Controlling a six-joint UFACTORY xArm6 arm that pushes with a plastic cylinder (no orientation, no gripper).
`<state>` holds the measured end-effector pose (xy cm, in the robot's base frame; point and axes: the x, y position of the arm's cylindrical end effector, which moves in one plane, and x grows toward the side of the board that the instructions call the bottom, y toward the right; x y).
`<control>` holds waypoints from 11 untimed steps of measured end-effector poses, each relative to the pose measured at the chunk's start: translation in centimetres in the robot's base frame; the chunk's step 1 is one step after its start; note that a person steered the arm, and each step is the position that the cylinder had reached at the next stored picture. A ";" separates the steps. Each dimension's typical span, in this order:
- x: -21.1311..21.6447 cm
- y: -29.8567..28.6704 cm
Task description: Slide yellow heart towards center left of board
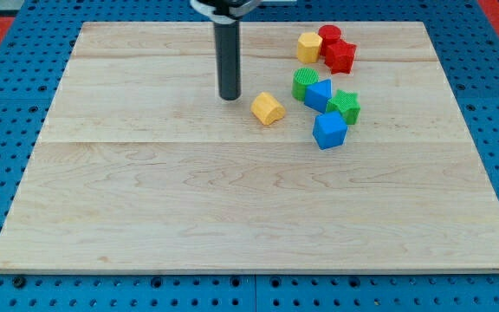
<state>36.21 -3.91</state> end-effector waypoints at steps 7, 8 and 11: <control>1.1 8.0; 4.0 9.2; 6.6 0.8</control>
